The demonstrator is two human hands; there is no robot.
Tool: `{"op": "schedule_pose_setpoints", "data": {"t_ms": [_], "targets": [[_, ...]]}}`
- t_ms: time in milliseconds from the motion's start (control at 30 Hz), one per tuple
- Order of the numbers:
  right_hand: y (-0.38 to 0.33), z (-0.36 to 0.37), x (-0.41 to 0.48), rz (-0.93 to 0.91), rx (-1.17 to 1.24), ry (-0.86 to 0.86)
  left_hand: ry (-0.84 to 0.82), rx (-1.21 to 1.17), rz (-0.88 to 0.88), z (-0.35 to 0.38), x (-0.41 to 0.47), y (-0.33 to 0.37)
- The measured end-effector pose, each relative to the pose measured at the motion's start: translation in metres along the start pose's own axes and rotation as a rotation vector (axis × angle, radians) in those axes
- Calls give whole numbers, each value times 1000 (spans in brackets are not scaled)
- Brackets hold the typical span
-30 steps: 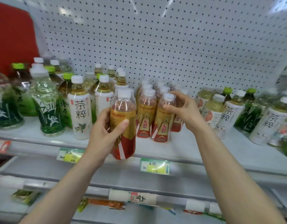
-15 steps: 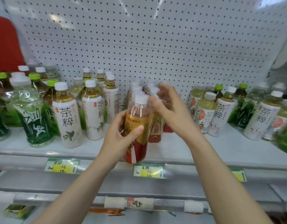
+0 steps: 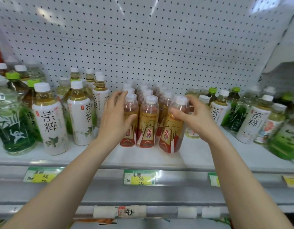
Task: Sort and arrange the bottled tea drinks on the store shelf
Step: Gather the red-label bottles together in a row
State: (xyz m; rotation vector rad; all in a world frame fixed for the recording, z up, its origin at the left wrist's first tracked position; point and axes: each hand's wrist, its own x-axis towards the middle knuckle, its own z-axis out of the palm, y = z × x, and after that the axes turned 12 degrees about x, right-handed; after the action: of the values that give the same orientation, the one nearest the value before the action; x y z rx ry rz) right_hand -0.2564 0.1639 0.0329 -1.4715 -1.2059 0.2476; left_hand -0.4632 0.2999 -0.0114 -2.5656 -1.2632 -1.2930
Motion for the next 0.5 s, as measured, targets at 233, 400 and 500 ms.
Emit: {"op": "schedule_pose_setpoints", "data": {"t_ms": [233, 400, 500], "targets": [[29, 9, 26, 95, 72, -123, 9, -27, 29, 6, 4, -8], [32, 24, 27, 57, -86, -64, -25, -12, 52, 8, 2, -9], [37, 38, 26, -63, -345, 75, -35, -6, 41, 11, 1, -9]]}}
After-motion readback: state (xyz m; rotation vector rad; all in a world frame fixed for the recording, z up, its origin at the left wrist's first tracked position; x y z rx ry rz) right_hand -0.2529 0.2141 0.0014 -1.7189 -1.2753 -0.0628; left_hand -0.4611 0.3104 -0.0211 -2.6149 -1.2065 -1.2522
